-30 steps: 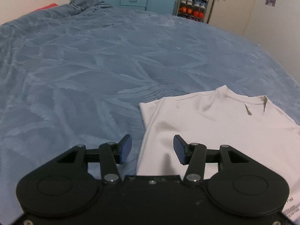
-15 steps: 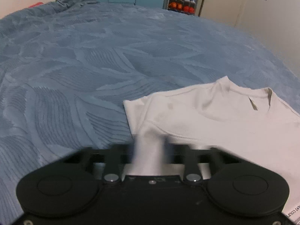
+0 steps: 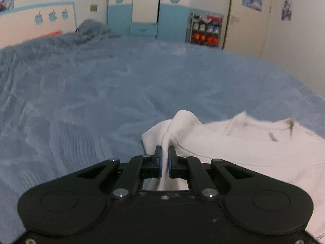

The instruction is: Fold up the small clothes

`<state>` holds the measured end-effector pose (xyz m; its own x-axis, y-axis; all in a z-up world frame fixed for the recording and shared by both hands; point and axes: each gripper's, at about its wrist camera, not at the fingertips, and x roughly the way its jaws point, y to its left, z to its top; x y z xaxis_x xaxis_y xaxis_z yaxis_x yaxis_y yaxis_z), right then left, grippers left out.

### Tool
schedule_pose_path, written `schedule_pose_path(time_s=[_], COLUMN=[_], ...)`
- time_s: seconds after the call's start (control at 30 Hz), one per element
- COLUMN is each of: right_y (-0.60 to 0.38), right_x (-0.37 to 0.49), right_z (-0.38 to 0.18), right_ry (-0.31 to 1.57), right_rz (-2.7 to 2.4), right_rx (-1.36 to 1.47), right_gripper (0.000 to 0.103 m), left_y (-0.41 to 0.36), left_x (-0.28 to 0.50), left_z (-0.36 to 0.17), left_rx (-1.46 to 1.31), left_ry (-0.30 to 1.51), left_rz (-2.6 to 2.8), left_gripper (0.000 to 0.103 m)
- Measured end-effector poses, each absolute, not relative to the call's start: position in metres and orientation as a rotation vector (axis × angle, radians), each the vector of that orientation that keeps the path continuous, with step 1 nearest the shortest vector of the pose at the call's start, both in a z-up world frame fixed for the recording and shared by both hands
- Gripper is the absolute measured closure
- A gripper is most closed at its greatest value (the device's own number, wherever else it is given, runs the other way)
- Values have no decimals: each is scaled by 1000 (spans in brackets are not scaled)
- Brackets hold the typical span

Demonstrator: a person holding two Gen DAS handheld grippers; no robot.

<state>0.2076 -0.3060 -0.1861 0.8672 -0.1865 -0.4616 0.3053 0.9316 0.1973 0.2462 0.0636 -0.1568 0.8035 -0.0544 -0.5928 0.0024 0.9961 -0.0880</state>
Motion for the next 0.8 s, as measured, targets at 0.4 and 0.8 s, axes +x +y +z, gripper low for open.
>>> schedule_pose_path(time_s=[0.4, 0.8], right_y=[-303, -257], right_x=[225, 155], right_z=[-210, -121], right_ry=[558, 483], right_rz=[-277, -91], right_rx=[258, 182], right_gripper=[86, 77], left_y=[64, 38], left_x=[270, 209], left_z=[-200, -92], left_rx=[-4, 22], left_ry=[707, 589], left_rz=[40, -84], left_gripper=[71, 60])
